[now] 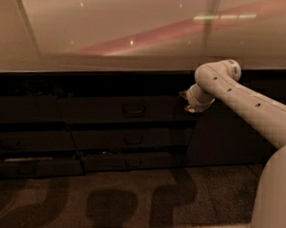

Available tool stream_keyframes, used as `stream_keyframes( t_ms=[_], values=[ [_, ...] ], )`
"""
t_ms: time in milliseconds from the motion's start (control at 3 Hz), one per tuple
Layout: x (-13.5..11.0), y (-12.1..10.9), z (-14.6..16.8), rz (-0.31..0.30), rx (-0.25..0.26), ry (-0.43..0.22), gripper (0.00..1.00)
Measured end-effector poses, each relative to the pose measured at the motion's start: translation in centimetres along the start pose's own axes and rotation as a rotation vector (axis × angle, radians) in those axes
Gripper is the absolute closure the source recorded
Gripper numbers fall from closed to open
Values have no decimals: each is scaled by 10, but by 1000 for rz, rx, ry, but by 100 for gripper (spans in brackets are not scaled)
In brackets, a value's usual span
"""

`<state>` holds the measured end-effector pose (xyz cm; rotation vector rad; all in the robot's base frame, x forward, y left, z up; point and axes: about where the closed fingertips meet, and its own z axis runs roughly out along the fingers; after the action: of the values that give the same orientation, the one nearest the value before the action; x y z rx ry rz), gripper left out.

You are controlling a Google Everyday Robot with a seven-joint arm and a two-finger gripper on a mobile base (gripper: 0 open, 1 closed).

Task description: Open top drawer

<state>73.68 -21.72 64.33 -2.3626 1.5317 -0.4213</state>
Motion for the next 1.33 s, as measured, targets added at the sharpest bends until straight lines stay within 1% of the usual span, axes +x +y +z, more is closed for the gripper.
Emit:
stream_keyframes(
  t_ms=[667,1000,1333],
  values=[
    [1,-4,-10,0,0,0,100],
    [-1,1,-10,-4,-1,5,100],
    [-1,0,-12,-4,-1,5,100]
  ],
)
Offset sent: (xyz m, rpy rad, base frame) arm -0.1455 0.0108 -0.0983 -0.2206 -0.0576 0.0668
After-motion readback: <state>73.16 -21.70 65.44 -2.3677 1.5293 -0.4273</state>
